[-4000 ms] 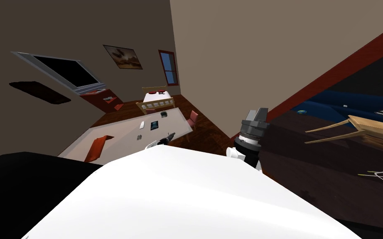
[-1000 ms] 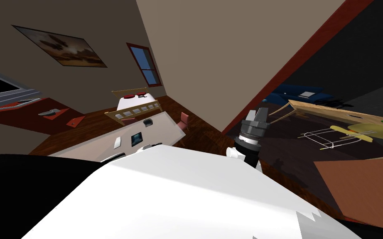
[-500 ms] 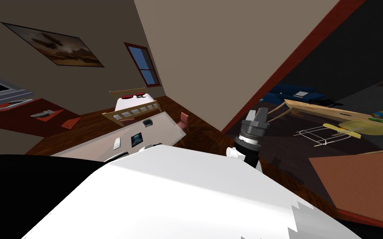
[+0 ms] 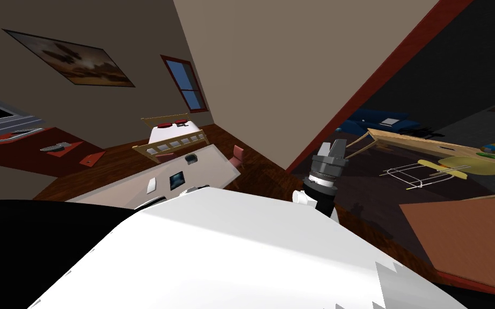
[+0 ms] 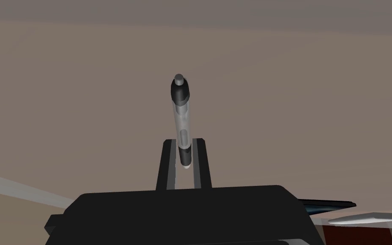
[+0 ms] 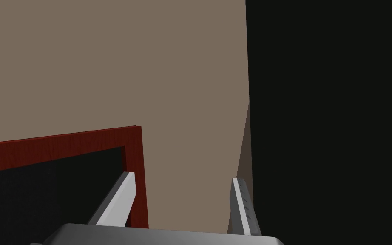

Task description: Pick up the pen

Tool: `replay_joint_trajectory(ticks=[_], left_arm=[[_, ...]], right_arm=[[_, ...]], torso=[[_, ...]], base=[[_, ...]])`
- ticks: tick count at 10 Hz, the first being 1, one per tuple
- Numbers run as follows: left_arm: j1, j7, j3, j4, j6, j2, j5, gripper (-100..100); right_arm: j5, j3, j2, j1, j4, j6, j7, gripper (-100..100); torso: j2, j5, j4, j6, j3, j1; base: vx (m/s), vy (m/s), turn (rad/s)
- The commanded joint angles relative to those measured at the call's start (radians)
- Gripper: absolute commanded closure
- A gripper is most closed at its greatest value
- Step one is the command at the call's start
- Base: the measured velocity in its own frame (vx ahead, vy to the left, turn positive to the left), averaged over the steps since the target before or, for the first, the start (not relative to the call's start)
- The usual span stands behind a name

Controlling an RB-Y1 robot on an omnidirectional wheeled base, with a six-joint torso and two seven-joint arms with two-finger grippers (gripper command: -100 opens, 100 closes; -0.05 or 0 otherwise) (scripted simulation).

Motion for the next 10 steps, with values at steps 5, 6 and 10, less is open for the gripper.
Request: replay_joint_trajectory(ticks=[5,6,10], left_arm=[[0.044,0.025,-0.064,-0.107,0.010,0.080,0.035,100],[0.052,0.030,-0.076,-0.127,0.013,0.095,0.042,100],[0.071,0.040,-0.104,-0.172,0.018,0.129,0.056,0]], right_arm=[[0.000,0.000,0.000,0.000,0.000,0.000,0.000,0],[0.000,0.000,0.000,0.000,0.000,0.000,0.000,0],[0.000,0.000,0.000,0.000,0.000,0.000,0.000,0]], torso=[[-0.002,-0.001,0.000,0.000,-0.001,-0.004],[-0.002,-0.001,0.000,-0.001,-0.001,-0.003],[-0.001,0.000,0.000,0.000,-0.001,-0.002]], base=[[0.034,-0.047,0.074],[0.031,-0.035,0.065],[0.026,-0.030,0.050]])
